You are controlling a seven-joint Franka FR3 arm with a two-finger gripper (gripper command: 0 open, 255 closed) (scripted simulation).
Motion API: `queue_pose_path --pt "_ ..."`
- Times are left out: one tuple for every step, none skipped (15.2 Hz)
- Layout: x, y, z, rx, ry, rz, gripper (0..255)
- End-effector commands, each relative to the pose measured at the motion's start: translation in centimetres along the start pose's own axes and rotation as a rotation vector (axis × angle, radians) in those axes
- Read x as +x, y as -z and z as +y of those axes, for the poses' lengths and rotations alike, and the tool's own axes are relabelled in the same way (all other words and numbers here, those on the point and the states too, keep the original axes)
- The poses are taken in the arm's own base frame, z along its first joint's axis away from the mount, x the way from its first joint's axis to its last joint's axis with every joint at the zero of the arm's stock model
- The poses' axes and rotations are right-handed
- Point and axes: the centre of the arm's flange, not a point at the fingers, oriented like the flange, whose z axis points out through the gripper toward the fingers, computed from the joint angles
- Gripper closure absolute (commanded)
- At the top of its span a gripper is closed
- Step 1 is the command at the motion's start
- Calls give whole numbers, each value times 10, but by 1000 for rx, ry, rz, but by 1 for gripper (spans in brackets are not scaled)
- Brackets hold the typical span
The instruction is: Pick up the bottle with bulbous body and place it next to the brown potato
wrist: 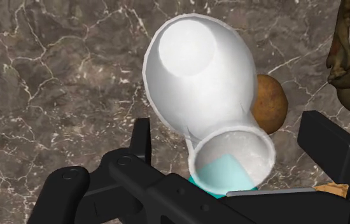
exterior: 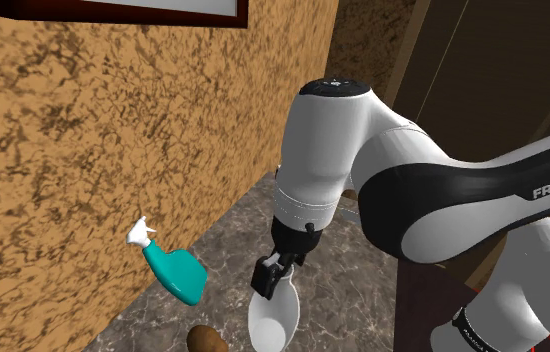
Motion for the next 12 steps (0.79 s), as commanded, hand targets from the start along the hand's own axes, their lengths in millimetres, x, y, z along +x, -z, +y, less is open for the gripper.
queue_pose_path --pt "0 13 0 0 0 0 0" --pt "0 26 0 0 0 0 0" --pt "0 40 0 0 0 0 0" --pt "0 50 0 0 0 0 0" --pt "0 50 0 0 0 0 0" --pt "0 50 0 0 0 0 0" --pt "0 50 0 0 0 0 0" --pt "0 50 0 0 0 0 0" --pt "0 50 0 0 0 0 0" --pt "0 50 0 0 0 0 0" --pt "0 50 0 0 0 0 0" --pt "0 50 0 0 0 0 0"
